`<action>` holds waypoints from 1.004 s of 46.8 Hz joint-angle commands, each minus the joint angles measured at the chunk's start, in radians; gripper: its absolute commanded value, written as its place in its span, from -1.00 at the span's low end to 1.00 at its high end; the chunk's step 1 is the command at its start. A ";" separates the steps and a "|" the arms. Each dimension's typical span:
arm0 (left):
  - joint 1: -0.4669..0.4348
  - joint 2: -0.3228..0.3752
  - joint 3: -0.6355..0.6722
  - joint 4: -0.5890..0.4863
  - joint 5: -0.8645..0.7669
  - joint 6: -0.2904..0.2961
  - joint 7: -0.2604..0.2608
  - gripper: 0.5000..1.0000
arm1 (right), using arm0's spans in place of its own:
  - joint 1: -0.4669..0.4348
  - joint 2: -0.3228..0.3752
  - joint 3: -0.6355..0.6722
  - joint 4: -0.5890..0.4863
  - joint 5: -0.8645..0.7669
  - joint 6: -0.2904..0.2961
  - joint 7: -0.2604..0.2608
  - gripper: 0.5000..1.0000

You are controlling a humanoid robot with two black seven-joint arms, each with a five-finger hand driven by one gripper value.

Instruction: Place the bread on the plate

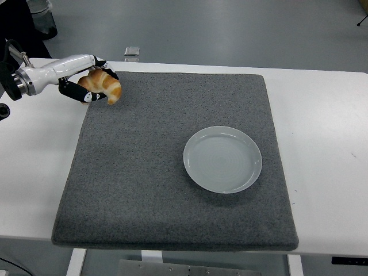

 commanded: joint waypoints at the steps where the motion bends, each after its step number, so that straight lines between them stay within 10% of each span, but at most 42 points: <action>1: -0.040 -0.001 0.002 0.001 0.004 -0.002 0.000 -1.00 | 0.000 0.000 0.000 0.000 0.000 0.000 0.000 0.73; 22: -0.223 -0.044 0.018 -0.008 0.010 -0.046 0.005 -1.00 | -0.002 0.000 -0.002 0.000 0.000 0.000 0.000 0.72; 47: -0.237 -0.156 0.026 -0.123 0.122 -0.048 0.006 -1.00 | -0.003 0.000 -0.002 0.000 -0.002 0.000 0.000 0.73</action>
